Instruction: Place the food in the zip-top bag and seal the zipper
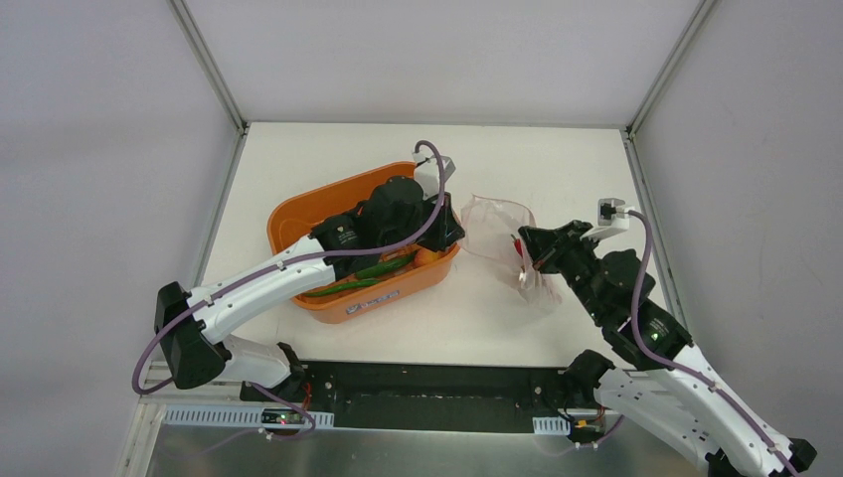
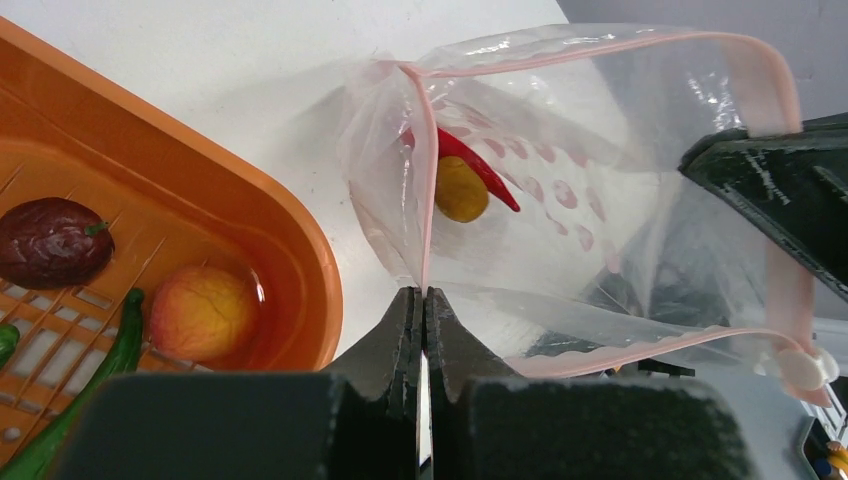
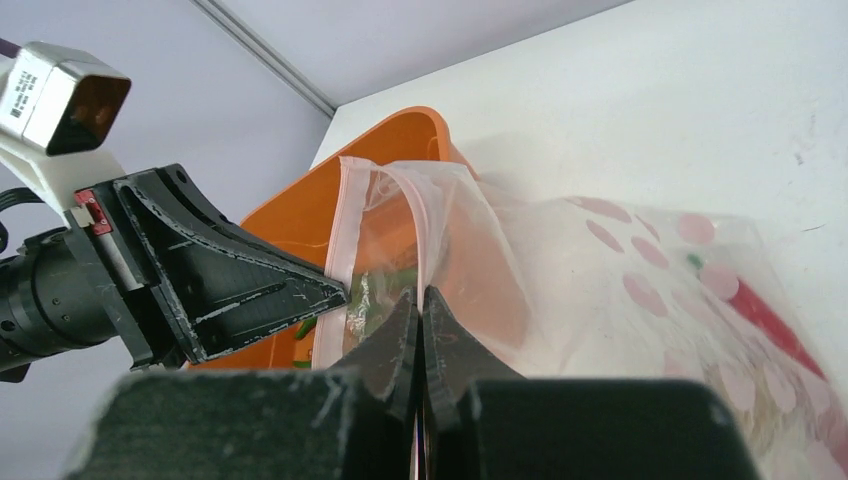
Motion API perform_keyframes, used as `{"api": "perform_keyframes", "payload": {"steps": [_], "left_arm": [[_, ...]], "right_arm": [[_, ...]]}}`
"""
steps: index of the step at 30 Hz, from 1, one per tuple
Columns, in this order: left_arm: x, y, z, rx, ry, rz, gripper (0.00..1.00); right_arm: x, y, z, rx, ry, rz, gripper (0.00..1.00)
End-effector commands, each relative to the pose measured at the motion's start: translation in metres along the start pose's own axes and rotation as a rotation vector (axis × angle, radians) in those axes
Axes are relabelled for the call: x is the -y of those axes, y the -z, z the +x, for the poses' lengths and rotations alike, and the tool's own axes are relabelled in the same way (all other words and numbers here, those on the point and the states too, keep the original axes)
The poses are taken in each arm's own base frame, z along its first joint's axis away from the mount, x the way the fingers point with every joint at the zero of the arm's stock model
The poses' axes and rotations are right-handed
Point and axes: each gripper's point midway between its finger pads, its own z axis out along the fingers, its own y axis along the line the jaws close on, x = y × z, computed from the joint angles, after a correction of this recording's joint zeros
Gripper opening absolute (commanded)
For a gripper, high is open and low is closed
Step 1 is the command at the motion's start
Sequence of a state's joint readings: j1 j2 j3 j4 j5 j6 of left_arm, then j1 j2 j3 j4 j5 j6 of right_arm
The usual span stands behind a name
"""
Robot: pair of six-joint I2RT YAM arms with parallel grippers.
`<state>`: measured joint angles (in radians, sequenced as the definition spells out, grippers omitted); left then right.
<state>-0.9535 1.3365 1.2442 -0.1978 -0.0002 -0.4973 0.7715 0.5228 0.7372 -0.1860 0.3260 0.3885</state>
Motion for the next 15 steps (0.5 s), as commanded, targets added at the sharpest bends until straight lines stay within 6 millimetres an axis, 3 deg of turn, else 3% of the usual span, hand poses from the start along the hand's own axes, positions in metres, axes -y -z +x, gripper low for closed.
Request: {"api": "perform_keyframes", "payload": {"steps": [1,5,9,15], "left_arm": [[0.003,0.003,-0.012,0.024,-0.005,0.034,0.0],[0.0,-0.003,-0.009,0.004,0.021,0.035,0.18],[-0.009,0.002,-0.01,0.01,0.018,0.014,0.63],[-0.017,0.021,-0.028,0.109,0.074,0.101,0.94]], "right_arm": [[-0.003,0.007,-0.019,0.017,0.096,0.013,0.0],[-0.005,0.005,-0.012,-0.03,0.099,0.011,0.0],[0.013,0.004,-0.01,0.008,0.079,0.079,0.0],[0.017,0.005,-0.006,0.015,0.064,0.081,0.0]]}}
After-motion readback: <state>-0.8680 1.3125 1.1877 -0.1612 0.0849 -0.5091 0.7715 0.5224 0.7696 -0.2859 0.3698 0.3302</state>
